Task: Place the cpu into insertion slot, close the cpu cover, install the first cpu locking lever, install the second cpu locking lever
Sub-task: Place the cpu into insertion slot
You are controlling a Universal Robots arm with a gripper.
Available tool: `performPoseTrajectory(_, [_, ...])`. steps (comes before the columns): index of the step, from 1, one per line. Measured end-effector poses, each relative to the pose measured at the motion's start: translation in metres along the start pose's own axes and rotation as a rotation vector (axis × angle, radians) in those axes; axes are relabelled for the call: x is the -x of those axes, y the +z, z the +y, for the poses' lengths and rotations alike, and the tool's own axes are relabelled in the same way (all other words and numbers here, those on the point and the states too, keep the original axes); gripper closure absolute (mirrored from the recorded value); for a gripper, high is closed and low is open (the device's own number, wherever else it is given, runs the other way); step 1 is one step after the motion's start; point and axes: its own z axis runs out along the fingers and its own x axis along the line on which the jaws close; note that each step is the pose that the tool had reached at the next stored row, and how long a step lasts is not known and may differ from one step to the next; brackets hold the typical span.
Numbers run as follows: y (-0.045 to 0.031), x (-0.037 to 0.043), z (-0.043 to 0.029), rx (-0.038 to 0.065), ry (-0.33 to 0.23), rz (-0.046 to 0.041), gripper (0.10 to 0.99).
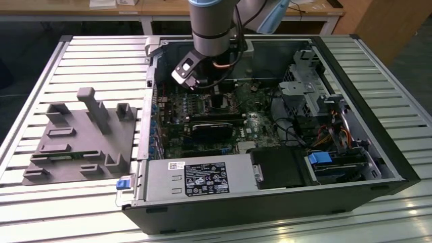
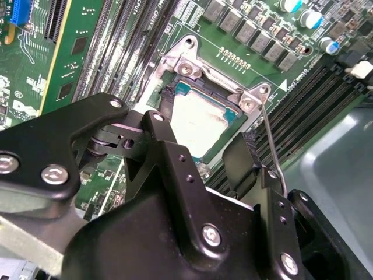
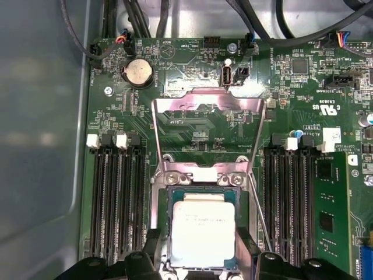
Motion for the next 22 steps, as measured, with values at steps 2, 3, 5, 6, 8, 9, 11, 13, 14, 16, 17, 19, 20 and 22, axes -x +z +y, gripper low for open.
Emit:
performPoseTrajectory(2, [-0.0007,0.0000,-0.0017,0.003,0.000,0.0009,0.475])
performPoseTrajectory(3, [-0.0009,0.0000,-0.0029,0.005,0.000,0.0012,0.475])
performPoseTrajectory(5, [-0.0013,0.0000,-0.0056,0.009,0.000,0.0015,0.475])
performPoseTrajectory(6, [-0.0015,0.0000,-0.0070,0.012,0.000,0.0018,0.475])
performPoseTrajectory(8, [-0.0018,0.0000,-0.0094,0.016,-0.001,0.0021,0.475])
performPoseTrajectory(9, [-0.0019,0.0000,-0.0105,0.018,-0.001,0.0023,0.475])
performPoseTrajectory(11, [-0.0022,0.0000,-0.0128,0.021,-0.001,0.0027,0.475])
performPoseTrajectory(13, [-0.0025,0.0000,-0.0154,0.025,-0.001,0.0031,0.475])
performPoseTrajectory(14, [-0.0027,0.0000,-0.0168,0.028,-0.001,0.0033,0.475])
performPoseTrajectory(16, [-0.0030,0.0000,-0.0192,0.032,-0.001,0.0035,0.475])
performPoseTrajectory(17, [-0.0031,0.0000,-0.0204,0.033,-0.001,0.0036,0.475])
performPoseTrajectory(19, [-0.0033,0.0000,-0.0223,0.037,-0.001,0.0037,0.475])
performPoseTrajectory(20, [-0.0033,0.0000,-0.0233,0.038,-0.001,0.0037,0.475])
performPoseTrajectory(22, [-0.0036,0.0000,-0.0253,0.041,-0.001,0.0036,0.475])
